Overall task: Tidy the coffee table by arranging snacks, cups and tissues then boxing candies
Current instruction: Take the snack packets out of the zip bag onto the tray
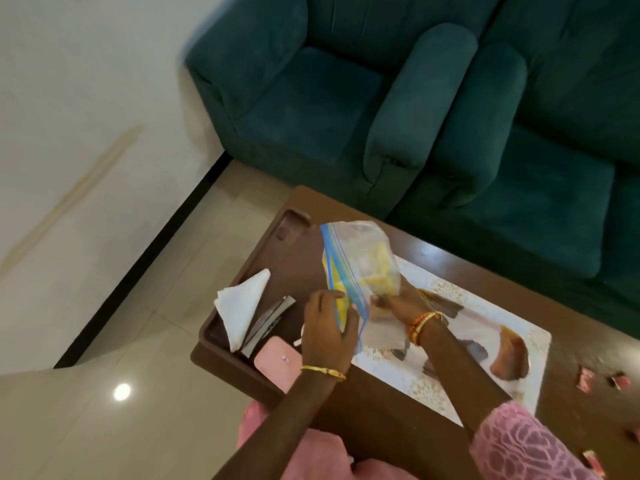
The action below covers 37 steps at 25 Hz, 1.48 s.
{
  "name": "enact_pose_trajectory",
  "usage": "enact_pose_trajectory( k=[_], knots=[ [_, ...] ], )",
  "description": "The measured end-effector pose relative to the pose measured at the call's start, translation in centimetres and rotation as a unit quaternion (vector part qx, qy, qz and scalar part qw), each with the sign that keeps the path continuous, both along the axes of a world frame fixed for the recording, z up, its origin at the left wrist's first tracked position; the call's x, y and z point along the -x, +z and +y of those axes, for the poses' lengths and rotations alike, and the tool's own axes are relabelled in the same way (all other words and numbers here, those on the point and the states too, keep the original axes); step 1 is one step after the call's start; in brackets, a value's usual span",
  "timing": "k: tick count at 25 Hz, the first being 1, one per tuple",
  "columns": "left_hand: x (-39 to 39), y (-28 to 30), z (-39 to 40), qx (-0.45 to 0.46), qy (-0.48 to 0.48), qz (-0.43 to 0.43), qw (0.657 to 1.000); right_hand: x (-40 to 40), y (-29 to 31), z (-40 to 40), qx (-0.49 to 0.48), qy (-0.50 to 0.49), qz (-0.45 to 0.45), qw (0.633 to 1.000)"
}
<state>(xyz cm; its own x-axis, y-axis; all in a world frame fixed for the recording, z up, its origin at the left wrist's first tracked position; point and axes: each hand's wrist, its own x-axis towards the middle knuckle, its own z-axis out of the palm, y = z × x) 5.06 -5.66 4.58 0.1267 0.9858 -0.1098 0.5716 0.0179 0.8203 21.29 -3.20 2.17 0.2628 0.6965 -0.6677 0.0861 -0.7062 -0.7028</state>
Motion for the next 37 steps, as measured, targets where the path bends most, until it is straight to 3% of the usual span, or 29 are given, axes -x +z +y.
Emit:
enact_pose_trajectory(
  k=[2, 5, 9, 12, 16, 21, 30, 33, 37],
  knots=[
    [-1.2, -0.3, -1.3, 0.148, 0.009, -0.021, 0.989, -1.9, 0.6, -4.8, -0.014, -0.017, 0.008, 1.0],
    [-4.3, -2.2, -3.9, 0.371, 0.047, -0.067, 0.925, -4.0, 0.1, -12.1, -0.002, -0.059, 0.012, 0.998],
    [-7.4, -4.0, -8.9, 0.458, 0.097, -0.092, 0.879, -5.7, -1.9, -19.7, 0.015, -0.116, -0.004, 0.993],
    [-8.9, -4.9, -11.6, 0.436, 0.08, -0.047, 0.895, -6.9, -3.7, -23.5, 0.045, -0.121, -0.046, 0.991],
    [-10.5, -4.6, -14.3, 0.451, 0.084, -0.09, 0.884, -7.9, -4.4, -26.1, 0.064, -0.142, -0.02, 0.988],
    [-11.4, -4.2, -16.2, 0.429, 0.082, -0.066, 0.897, -8.3, -4.4, -27.2, 0.068, -0.132, -0.013, 0.989],
    [-12.3, -1.0, -17.9, 0.371, 0.068, -0.096, 0.921, -7.3, 0.3, -26.6, -0.038, -0.017, -0.121, 0.992],
    [-12.2, 0.8, -18.2, 0.295, 0.018, -0.043, 0.954, -7.3, 1.9, -26.2, -0.088, 0.011, -0.193, 0.977],
    [-10.1, 3.2, -17.3, 0.108, -0.01, 0.14, 0.984, -8.6, 3.8, -26.3, -0.1, -0.038, -0.275, 0.955]
  ],
)
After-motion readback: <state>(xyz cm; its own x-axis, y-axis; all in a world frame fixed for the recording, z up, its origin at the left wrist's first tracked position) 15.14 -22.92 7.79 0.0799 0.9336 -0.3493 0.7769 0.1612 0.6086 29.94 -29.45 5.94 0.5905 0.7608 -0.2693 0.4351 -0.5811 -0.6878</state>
